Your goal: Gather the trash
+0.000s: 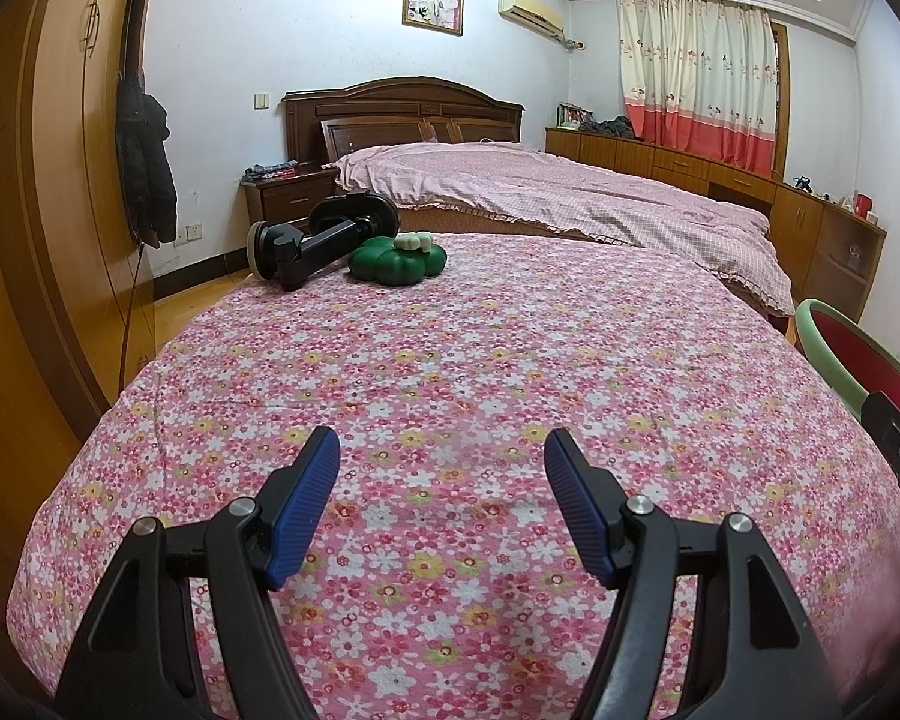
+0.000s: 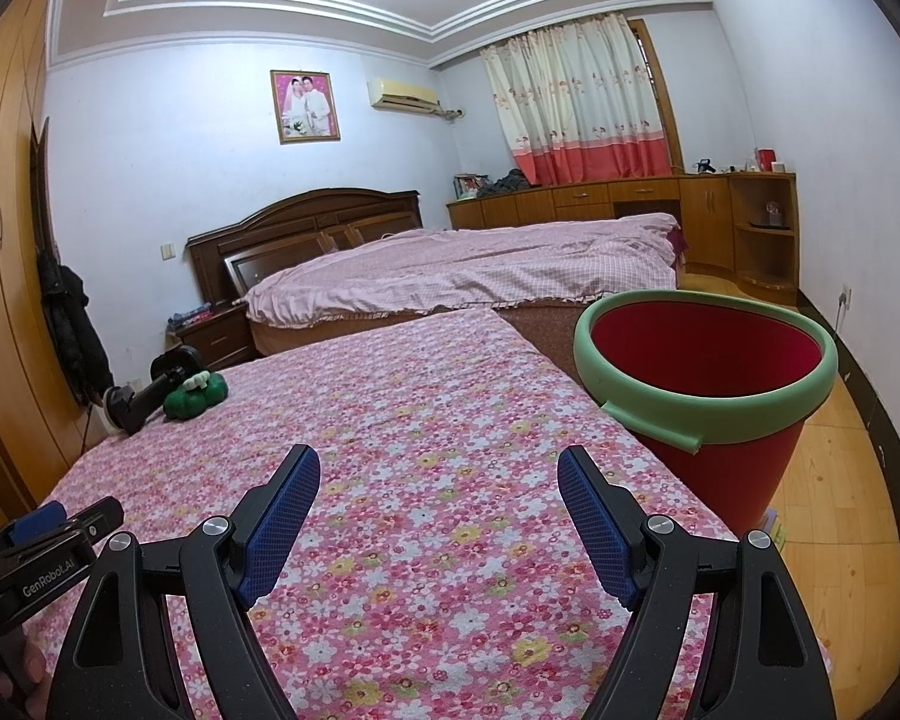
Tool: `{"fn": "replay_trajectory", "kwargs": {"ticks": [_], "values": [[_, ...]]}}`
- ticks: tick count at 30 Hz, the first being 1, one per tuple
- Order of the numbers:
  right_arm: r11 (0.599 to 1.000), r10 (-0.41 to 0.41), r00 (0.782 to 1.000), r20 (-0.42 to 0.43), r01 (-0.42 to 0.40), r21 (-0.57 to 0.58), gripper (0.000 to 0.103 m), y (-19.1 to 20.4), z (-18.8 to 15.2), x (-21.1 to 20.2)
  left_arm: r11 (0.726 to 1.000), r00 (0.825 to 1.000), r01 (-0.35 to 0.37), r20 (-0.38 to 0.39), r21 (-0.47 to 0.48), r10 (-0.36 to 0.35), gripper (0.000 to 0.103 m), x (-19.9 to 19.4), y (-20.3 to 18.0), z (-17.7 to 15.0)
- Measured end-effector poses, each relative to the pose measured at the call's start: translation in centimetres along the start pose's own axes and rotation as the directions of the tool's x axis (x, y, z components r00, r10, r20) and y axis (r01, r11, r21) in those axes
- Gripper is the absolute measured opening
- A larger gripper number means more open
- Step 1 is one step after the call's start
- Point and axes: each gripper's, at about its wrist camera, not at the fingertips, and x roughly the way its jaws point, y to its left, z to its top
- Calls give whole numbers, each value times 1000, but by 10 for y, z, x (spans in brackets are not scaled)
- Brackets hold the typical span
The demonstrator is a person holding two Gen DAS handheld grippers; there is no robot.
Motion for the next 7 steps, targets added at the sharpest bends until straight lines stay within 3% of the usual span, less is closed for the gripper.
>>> {"fn": "replay_trajectory", "kwargs": {"ticks": [7], "values": [[1000, 0, 1000, 0, 0, 0, 82, 0, 0, 0, 1000, 1000, -3, -6, -1, 3, 71, 1, 0, 0]]}}
